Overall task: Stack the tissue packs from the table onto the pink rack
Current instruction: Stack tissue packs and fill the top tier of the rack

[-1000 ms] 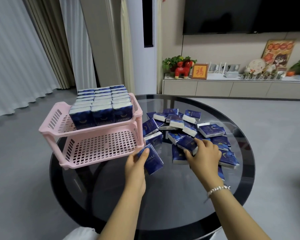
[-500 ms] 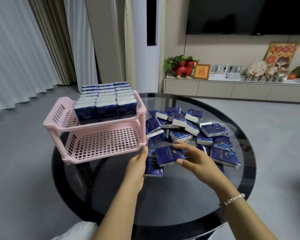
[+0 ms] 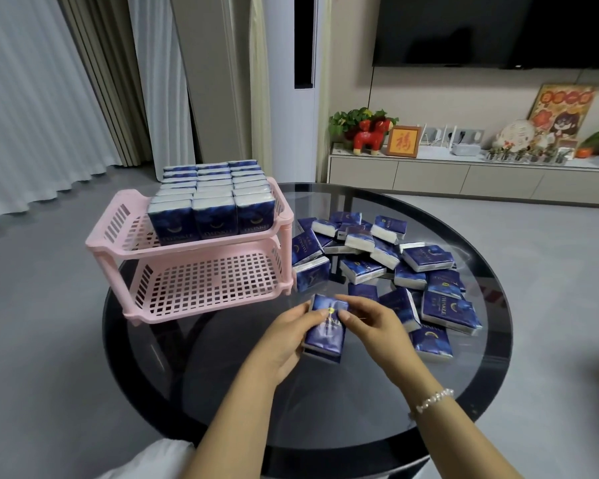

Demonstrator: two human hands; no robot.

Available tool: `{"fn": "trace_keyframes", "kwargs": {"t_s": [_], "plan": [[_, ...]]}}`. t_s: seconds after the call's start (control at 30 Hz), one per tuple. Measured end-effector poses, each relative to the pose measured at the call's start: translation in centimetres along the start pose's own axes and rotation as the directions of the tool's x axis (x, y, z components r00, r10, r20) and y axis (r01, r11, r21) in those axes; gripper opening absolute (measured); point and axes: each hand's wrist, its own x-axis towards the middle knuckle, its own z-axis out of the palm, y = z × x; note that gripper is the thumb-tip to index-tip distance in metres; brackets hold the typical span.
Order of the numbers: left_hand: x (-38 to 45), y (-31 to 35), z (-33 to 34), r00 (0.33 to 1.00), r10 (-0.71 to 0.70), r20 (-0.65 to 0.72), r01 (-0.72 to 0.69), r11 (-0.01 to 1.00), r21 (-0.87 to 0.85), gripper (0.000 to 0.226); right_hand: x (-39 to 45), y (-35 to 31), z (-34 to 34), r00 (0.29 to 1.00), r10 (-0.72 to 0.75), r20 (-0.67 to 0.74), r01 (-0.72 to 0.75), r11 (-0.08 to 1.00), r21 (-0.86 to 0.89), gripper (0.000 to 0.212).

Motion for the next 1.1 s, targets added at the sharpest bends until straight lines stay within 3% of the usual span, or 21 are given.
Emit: {"fn": "trace_keyframes", "kwargs": {"t_s": [0.07, 0.2, 0.3, 0.37, 0.4, 0.57, 0.67, 0.73, 0.9, 1.03, 1.1], "plan": [[0.1, -0.1, 0.1, 0.999, 0.013, -0.046, -0.013, 1.000, -0.002, 0.022, 0.3, 0.0, 0.4, 1.000, -0.021, -0.014, 0.020, 0.996, -0.088, 0.024], [0.3, -0.1, -0.1, 0.981, 0.078, -0.175, -0.094, 0.992, -0.088, 0.022, 1.9, 0.0, -0.6, 0.965, -0.111, -0.239, -0.006, 0.897, -0.442, 0.027], [0.4, 0.1, -0.4, 0.966, 0.112, -0.232, -0.143, 0.982, -0.122, 0.022, 3.5, -0.2, -2.2, 0.979, -0.095, -0.178, -0.073, 0.658, -0.749, 0.024], [0.5, 0.1, -0.5, 0.963, 0.119, -0.243, -0.155, 0.979, -0.135, 0.023, 4.5, -0.7, -2.7, 0.996, 0.013, -0.093, -0.088, 0.479, -0.873, 0.022], [0.4, 0.1, -0.4, 0.963, 0.121, -0.239, -0.157, 0.978, -0.137, 0.023, 5.0, -1.0, -2.9, 0.994, 0.077, -0.071, -0.098, 0.448, -0.889, 0.024], [0.4, 0.2, -0.5, 0.966, 0.110, -0.232, -0.147, 0.979, -0.145, 0.027, 6.5, -2.3, -3.5, 0.967, 0.254, 0.009, -0.110, 0.450, -0.886, 0.041], [0.5, 0.2, -0.6, 0.965, 0.101, -0.242, -0.143, 0.976, -0.162, 0.027, 5.7, -2.8, -3.5, 0.948, 0.318, 0.036, -0.162, 0.576, -0.801, 0.061], [0.6, 0.1, -0.7, 0.961, 0.102, -0.256, -0.149, 0.974, -0.168, 0.026, 4.9, -2.9, -3.2, 0.951, 0.302, 0.063, -0.128, 0.572, -0.810, 0.065], [0.8, -0.1, -1.1, 0.939, 0.115, -0.323, -0.160, 0.980, -0.116, 0.023, 3.1, -2.0, -2.0, 0.954, 0.256, 0.156, 0.050, 0.378, -0.924, 0.056], [0.9, -0.2, -1.1, 0.931, 0.131, -0.340, -0.169, 0.982, -0.086, 0.021, 2.7, -1.7, -2.0, 0.984, 0.124, 0.131, 0.075, 0.381, -0.921, 0.046], [0.8, -0.3, -1.0, 0.932, 0.136, -0.336, -0.176, 0.980, -0.089, 0.019, 2.7, -1.6, -2.4, 0.958, 0.168, 0.232, 0.125, 0.483, -0.866, 0.052]]}}
